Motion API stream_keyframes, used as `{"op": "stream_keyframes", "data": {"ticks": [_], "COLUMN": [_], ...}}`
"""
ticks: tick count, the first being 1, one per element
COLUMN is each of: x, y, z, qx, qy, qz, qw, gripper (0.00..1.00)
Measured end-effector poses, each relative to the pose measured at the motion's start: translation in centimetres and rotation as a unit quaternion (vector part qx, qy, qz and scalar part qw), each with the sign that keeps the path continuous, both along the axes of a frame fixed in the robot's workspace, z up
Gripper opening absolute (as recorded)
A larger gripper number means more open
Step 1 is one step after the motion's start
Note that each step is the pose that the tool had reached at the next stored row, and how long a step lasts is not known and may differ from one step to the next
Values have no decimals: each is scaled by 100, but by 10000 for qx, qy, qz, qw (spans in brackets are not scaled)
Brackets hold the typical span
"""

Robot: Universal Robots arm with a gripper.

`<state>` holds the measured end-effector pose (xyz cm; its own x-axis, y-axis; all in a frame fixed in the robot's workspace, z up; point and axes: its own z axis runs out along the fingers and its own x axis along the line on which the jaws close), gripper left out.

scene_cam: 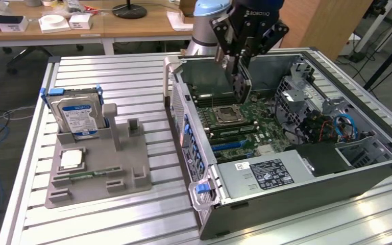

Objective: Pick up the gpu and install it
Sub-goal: 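Pick up the gpu and move the gpu toward the slot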

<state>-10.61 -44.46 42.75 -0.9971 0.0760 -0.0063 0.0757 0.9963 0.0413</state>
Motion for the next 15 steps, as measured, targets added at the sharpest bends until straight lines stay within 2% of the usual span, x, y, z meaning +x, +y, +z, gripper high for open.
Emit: {"op": "stream_keyframes", "data": {"ticks": [15], "x": [109], "y": [0], "z": [-6], "qx": [0], "qy": [0], "qz": [0], "qw": [10000], "gripper": [26]}}
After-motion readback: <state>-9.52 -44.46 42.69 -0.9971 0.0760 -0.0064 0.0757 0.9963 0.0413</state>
